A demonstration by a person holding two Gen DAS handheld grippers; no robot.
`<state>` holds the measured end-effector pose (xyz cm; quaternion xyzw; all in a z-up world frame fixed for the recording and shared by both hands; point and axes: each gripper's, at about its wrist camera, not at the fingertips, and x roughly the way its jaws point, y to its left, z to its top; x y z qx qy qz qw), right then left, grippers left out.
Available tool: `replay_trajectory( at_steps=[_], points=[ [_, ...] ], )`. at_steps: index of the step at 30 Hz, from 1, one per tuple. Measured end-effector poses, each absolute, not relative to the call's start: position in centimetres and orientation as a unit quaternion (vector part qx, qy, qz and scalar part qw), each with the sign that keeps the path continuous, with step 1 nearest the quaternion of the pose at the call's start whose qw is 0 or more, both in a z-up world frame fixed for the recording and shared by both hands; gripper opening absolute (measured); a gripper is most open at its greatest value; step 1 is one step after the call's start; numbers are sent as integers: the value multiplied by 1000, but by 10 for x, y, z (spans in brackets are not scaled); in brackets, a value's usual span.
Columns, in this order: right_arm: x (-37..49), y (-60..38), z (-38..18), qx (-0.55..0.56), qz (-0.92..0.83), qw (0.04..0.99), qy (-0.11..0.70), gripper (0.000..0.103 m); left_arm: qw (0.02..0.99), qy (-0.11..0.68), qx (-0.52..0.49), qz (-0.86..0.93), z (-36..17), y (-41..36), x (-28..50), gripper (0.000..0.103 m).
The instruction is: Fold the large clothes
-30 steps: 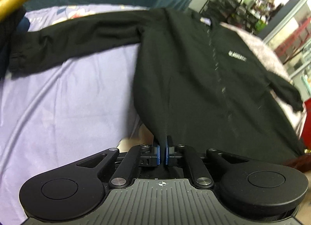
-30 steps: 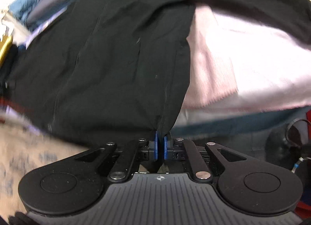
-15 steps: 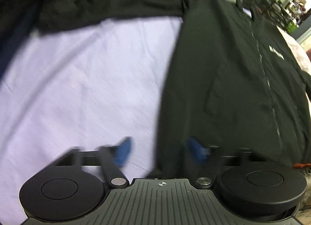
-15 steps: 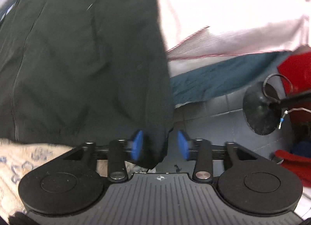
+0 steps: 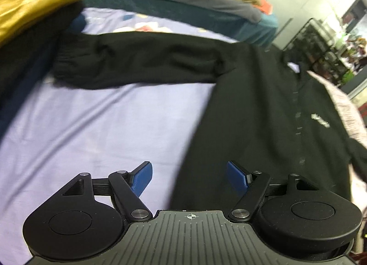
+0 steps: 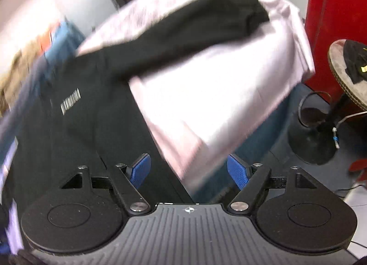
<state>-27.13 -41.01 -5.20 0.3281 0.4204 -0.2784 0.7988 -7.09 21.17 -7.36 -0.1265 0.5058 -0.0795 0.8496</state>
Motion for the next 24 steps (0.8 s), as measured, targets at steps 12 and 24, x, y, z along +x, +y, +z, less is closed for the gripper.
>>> replay_trajectory(
  at_steps=[12, 24],
  points=[
    [-243, -552, -58, 432, -362, 763, 317, 79, 818, 557, -90, -114, -89, 72, -72, 103],
    [-221, -703, -144, 532, -413, 700, 237, 80, 817, 554, -21, -162, -68, -72, -50, 103]
  ],
)
